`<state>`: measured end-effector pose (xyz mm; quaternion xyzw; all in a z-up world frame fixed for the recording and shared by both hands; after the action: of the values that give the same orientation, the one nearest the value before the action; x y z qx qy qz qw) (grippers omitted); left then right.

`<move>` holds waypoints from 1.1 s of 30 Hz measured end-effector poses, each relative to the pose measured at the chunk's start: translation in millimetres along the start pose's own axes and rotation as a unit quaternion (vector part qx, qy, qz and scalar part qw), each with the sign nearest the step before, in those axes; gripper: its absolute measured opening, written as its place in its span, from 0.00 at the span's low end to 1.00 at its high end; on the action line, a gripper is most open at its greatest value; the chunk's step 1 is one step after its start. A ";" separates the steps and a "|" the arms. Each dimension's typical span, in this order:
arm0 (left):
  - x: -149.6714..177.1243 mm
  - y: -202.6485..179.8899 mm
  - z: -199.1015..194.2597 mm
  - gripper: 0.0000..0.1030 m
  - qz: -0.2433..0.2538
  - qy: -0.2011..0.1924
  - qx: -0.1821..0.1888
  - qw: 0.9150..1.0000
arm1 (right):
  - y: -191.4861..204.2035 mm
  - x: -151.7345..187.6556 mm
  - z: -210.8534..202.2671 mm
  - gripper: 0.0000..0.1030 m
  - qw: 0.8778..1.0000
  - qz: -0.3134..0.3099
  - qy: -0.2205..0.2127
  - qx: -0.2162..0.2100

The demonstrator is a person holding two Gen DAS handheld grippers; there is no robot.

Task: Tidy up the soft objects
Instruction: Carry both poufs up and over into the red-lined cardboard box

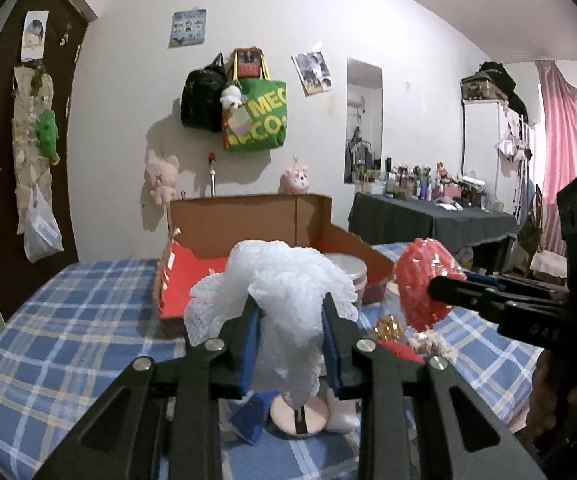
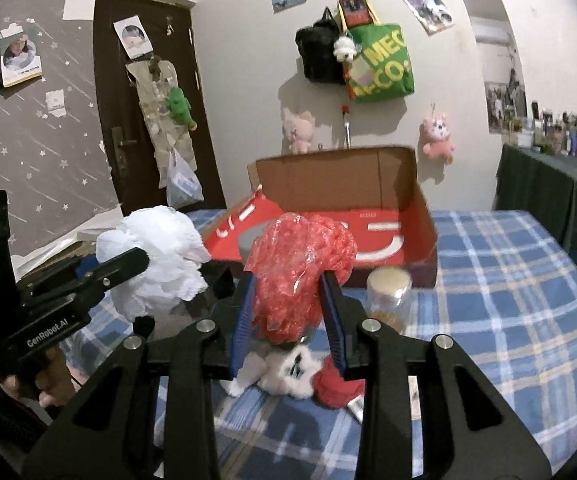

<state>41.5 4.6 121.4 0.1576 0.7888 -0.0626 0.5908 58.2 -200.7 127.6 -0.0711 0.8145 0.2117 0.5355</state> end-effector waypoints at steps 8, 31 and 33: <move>-30.2 17.8 -1.0 0.29 0.002 -0.031 -0.004 0.999 | -1.9 -36.6 -5.8 0.30 0.999 -0.018 -0.036 -0.002; -74.4 55.9 94.5 0.29 0.056 0.084 0.070 0.992 | -43.3 -110.5 98.8 0.30 0.993 -0.073 0.091 -0.017; -78.8 58.9 105.2 0.29 0.061 0.093 0.073 0.991 | -45.9 -113.7 110.7 0.30 0.991 -0.081 0.104 -0.016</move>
<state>176.4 16.4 170.5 0.2529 0.8224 -0.0693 0.5048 214.5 -208.0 180.6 -0.1668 0.8538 0.1718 0.4622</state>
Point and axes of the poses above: each gripper's, at about its wrist camera, not at the fingertips, and z roughly the way its jaws point, y to its left, x to its underside, the point moved 3 cm from there along z, roughly the way its jaws point, and after that the axes turned 7 degrees about z, right-handed, at the moved point
